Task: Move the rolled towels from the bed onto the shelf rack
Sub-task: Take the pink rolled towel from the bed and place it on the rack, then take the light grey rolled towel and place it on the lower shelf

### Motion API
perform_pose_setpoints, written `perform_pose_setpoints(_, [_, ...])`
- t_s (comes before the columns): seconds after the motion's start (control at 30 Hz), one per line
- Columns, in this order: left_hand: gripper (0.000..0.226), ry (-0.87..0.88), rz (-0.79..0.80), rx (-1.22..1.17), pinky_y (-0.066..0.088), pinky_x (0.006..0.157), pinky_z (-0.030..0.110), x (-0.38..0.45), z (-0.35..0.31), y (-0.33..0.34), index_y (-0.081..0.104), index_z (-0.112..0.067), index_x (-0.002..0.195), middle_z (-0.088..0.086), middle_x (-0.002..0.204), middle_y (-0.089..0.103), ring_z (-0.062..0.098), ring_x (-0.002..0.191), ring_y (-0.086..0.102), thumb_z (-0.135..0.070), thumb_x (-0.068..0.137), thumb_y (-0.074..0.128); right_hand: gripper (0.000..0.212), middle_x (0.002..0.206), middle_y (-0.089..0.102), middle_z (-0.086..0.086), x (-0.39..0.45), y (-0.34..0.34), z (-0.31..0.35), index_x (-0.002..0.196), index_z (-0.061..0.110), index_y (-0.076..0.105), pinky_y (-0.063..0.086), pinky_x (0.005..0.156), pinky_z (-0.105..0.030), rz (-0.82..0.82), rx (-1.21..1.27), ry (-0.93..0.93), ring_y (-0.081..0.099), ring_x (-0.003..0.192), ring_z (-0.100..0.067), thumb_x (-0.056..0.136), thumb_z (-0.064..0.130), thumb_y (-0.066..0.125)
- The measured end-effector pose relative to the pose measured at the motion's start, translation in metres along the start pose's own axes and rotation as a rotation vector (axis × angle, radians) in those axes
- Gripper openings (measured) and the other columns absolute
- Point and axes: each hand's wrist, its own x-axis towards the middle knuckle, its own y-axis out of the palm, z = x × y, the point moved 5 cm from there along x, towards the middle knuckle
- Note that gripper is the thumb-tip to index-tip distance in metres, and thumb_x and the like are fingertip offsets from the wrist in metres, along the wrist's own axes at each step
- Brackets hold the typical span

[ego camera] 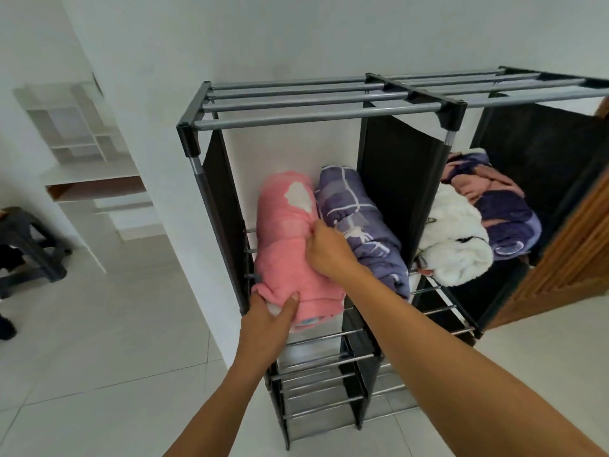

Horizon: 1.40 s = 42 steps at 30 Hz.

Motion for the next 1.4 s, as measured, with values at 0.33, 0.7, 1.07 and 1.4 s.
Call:
perform_pose_setpoints(0.33, [0.020, 0.288, 0.464, 0.275, 0.046, 0.059, 0.023, -0.039, -0.074, -0.016, 0.069, -0.029, 0.090, -0.003, 0.057, 0.064, 0.002, 0.048, 0.056, -0.046, 0.086, 0.060, 0.013, 0.092, 0.071, 0.002, -0.107, -0.041, -0.084, 0.096, 0.022, 0.067, 0.053, 0.087, -0.035, -0.097, 0.373, 0.198, 0.067, 0.090, -0.015, 0.087, 0.023, 0.057])
perform_pose_setpoints(0.7, [0.048, 0.424, 1.224, 0.586, 0.052, 0.088, 0.033, -0.123, -0.014, 0.270, 0.065, -0.017, 0.108, 0.011, 0.113, 0.069, 0.027, 0.104, 0.065, -0.056, 0.080, 0.061, 0.006, 0.095, 0.070, -0.009, -0.413, -0.083, -0.257, 0.089, 0.018, 0.064, 0.050, 0.070, -0.028, -0.578, 0.515, 1.003, 0.071, 0.079, -0.016, 0.090, 0.015, 0.060])
perform_pose_setpoints(1.07, [0.025, 0.686, 1.804, 0.762, 0.041, 0.057, 0.023, -0.426, 0.021, 0.338, 0.060, -0.016, 0.086, -0.001, 0.076, 0.065, 0.013, 0.061, 0.058, -0.041, 0.086, 0.060, 0.008, 0.084, 0.068, -0.007, -0.767, -0.028, -0.195, 0.092, 0.008, 0.065, 0.045, 0.063, -0.026, -1.319, 0.780, 1.453, 0.066, 0.073, -0.019, 0.090, 0.012, 0.058])
perform_pose_setpoints(1.4, [0.022, 0.799, 2.208, 0.900, 0.036, 0.053, 0.023, -0.725, 0.104, 0.299, 0.056, -0.017, 0.078, 0.001, 0.076, 0.058, 0.012, 0.060, 0.054, -0.036, 0.088, 0.060, 0.008, 0.082, 0.064, -0.012, -1.020, 0.041, -0.069, 0.095, 0.002, 0.062, 0.044, 0.060, -0.027, -1.982, 0.844, 1.608, 0.060, 0.068, -0.021, 0.091, 0.006, 0.057])
